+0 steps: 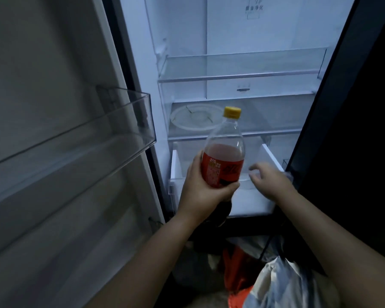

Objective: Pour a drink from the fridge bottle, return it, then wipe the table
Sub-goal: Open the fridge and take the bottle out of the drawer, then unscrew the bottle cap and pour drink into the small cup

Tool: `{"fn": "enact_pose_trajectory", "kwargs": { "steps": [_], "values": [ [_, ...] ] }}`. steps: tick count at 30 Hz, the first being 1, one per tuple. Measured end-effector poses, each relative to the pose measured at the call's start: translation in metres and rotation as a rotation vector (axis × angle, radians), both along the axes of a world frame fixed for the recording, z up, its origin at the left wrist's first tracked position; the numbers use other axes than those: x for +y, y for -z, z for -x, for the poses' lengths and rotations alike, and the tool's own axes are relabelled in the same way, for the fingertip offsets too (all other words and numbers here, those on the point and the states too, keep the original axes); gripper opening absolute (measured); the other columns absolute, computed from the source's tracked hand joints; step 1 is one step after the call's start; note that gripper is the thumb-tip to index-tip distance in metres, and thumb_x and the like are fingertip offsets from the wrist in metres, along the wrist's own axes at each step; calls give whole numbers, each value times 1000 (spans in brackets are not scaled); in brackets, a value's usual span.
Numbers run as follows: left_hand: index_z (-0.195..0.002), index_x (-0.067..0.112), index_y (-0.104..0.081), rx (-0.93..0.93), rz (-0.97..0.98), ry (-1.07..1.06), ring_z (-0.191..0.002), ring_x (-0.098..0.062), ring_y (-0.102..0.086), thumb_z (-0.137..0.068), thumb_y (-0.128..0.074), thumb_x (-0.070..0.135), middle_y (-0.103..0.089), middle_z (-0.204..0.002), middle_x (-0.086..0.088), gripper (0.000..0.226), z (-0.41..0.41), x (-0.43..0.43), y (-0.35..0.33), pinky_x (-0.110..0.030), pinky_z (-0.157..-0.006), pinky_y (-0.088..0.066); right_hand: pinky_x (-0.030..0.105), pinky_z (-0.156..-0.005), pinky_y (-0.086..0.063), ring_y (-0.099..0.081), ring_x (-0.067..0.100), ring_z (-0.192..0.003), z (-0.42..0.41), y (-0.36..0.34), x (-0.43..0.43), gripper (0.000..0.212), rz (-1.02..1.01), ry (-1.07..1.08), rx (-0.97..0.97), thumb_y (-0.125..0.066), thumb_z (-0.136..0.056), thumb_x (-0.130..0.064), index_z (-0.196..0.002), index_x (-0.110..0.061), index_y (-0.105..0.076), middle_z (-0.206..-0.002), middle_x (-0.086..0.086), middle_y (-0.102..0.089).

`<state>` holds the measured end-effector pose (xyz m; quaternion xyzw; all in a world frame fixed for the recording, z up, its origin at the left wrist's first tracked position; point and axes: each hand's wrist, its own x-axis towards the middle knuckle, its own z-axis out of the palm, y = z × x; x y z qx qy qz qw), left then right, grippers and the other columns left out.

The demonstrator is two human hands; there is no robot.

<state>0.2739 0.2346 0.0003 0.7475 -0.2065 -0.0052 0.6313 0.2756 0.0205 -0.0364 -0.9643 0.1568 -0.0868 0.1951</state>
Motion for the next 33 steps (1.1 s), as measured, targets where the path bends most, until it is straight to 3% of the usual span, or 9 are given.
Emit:
{"fn": "enact_pose_trajectory", "kwargs": {
  "steps": [4, 9, 12, 16, 20, 24, 27, 30, 33],
  "values": [
    [-123, 32, -47, 82, 58, 29, -96, -2, -65, -63, -87, 12, -66, -110, 6, 75, 19, 18, -5, -21, -82, -53, 31, -94, -47, -57, 14, -109, 29, -47, 30, 30, -405, -128, -381, -50, -95, -18, -125, -14, -53, -118, 2, -60],
    [-122, 42, -46, 144, 87, 15, -98, -2, -65, -63, -87, 12, -66, -111, 10, 78, 37, 40, -11, -22, -81, -54, 14, -90, -46, -56, 0, -112, 63, -111, 73, 41, -544, -440, -576, -50, -97, -22, -135, -34, -41, -124, -7, -57],
    [-126, 39, -47, 177, 91, -7, -100, -4, -66, -60, -88, 12, -68, -110, 10, 82, 48, 51, -14, -30, -86, -54, 16, -94, -46, -53, 1, -118, 70, -132, 91, 47, -473, -606, -591, -49, -97, -21, -141, -28, -37, -135, -6, -50],
    [-132, 33, -45, 149, 55, -88, -102, -2, -64, -59, -89, 17, -66, -114, 11, 86, 68, 61, -18, -25, -84, -55, 22, -98, -47, -53, 5, -118, 69, -133, 105, 47, -279, -741, -629, -50, -96, -8, -140, -21, -41, -139, -5, -44],
    [-130, 37, -44, 117, 12, -209, -105, -4, -62, -59, -90, 23, -63, -118, 11, 85, 95, 67, -18, -25, -83, -54, 25, -97, -49, -56, 9, -116, 77, -130, 111, 44, -312, -828, -621, -47, -95, -14, -138, -17, -44, -139, 0, -47],
    [-128, 36, -42, 76, -42, -370, -100, 3, -61, -59, -90, 27, -62, -115, 14, 84, 128, 67, -17, -14, -78, -52, 27, -99, -48, -55, 7, -114, 95, -128, 118, 47, -306, -909, -600, -44, -92, -22, -139, -22, -41, -138, -6, -44],
    [-131, 34, -41, 68, -58, -471, -103, 0, -61, -60, -89, 29, -62, -116, 13, 85, 154, 73, -15, -19, -83, -53, 21, -98, -46, -54, 2, -114, 111, -126, 129, 45, -347, -984, -601, -43, -92, -25, -137, -26, -41, -136, -12, -44],
    [-125, 41, -42, 61, -40, -573, -98, 4, -62, -60, -89, 26, -63, -110, 17, 83, 186, 87, -12, -17, -78, -54, 18, -98, -45, -55, 3, -115, 125, -124, 146, 41, -382, -1062, -584, -46, -92, -20, -133, -20, -47, -134, -7, -50],
    [-120, 48, -41, 48, -42, -674, -97, 3, -62, -57, -91, 20, -62, -110, 15, 85, 219, 110, -7, -17, -76, -54, 24, -96, -48, -57, 6, -113, 137, -122, 173, 35, -455, -1178, -536, -49, -93, -16, -128, -16, -53, -128, -3, -56]
  ]
}}
